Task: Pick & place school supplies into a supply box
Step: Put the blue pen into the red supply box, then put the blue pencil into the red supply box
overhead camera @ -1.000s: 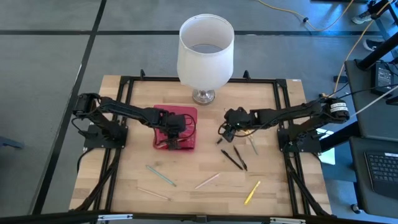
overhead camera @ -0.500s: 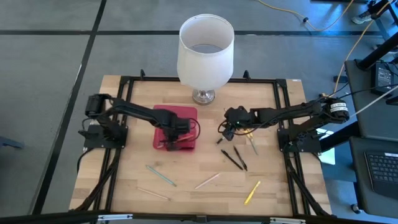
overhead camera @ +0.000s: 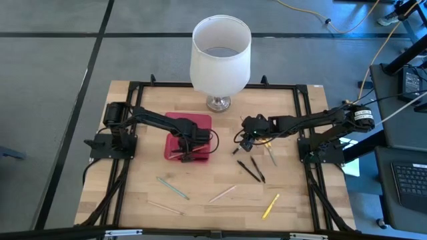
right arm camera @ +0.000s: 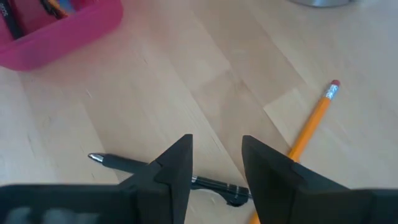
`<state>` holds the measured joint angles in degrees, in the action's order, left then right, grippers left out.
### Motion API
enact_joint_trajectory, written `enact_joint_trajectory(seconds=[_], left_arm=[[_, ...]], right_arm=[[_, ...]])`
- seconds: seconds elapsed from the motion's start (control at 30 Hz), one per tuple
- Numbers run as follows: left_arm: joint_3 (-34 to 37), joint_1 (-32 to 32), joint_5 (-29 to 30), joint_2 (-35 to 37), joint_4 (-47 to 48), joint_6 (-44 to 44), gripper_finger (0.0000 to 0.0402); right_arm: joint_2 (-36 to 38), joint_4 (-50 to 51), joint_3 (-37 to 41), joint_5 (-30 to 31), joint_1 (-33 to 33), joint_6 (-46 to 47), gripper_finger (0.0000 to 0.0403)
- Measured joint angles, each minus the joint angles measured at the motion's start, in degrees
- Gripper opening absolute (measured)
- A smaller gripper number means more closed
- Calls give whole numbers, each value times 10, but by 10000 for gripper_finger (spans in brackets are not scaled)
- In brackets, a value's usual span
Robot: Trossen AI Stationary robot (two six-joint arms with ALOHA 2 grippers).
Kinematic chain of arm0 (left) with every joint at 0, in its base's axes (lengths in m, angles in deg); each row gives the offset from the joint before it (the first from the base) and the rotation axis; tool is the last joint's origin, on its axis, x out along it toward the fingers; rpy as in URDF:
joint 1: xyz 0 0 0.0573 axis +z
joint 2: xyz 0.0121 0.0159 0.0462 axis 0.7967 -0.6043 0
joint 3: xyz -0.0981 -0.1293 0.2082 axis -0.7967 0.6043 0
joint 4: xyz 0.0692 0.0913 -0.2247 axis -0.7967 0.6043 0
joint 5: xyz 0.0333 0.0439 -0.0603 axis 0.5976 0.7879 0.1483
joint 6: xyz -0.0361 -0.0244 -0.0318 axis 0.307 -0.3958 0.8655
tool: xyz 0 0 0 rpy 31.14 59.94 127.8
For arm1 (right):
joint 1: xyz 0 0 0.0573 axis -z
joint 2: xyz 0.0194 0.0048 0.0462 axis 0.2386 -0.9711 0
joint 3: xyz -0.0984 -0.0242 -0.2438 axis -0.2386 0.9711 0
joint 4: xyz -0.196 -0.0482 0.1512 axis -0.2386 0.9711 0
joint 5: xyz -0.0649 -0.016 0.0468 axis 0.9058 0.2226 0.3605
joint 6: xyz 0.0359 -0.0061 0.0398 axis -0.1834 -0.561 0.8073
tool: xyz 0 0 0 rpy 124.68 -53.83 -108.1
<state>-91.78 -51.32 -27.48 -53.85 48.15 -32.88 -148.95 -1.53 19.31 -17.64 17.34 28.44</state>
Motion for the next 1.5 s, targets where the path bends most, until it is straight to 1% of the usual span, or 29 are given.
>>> enact_joint_trajectory(seconds=[0.27, 0.33, 0.43, 0.57, 0.73, 0.83, 0.93, 1.07, 1.17, 1.3, 1.43, 1.5], left_arm=[[0, 0, 0, 1, 32, 15, 49], [-2, 0, 0, 5, 56, 17, 52], [-4, -5, 3, 23, 91, 32, 57], [-5, -16, 4, 59, 102, 41, 62], [-5, -54, 5, 108, 100, 19, 68], [-5, -87, 4, 128, 91, 11, 74], [-5, -117, 4, 138, 70, 19, 82], [-5, -153, 4, 136, 45, 20, 93], [-5, -176, 4, 130, 37, 20, 106], [-5, -204, 5, 121, 29, 20, 136], [-5, -230, 12, 110, -15, 32, 175], [-5, -242, 2, 106, -41, 53, 191]], right_arm=[[0, 4, 0, 0, 0, 0, 142], [0, 5, 0, 0, 0, 0, 142], [0, 5, 0, 0, 0, 0, 142], [0, 6, 0, 1, 0, 0, 142], [0, 8, 0, 2, 0, -2, 142], [0, 8, 0, 18, 0, -2, 142], [0, 9, 0, 34, 0, -2, 142], [0, 9, 0, 36, 0, -2, 142], [0, 9, 0, 36, 0, -1, 142], [0, 9, 0, 36, 0, -1, 142], [0, 9, 0, 36, 0, 0, 142], [0, 9, 0, 36, 0, 0, 142]])
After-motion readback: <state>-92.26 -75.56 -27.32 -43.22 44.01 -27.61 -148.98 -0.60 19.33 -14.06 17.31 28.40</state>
